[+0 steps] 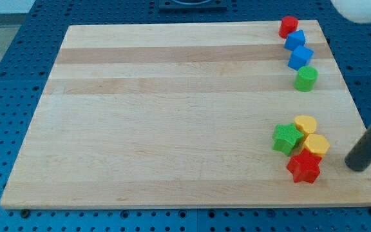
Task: Push red star towards up a bit
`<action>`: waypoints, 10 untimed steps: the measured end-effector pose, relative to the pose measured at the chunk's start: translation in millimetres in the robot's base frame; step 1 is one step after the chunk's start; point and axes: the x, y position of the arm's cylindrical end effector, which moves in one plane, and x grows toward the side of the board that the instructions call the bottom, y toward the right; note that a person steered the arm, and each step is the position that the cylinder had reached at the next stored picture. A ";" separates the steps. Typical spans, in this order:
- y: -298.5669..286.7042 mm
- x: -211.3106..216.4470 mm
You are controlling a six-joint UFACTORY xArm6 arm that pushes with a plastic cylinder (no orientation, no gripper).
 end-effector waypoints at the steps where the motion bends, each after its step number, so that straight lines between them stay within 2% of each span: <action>1: -22.3 25.2; 4: -84.0 19.5; 7: -64.4 18.3; 10: -62.5 -17.5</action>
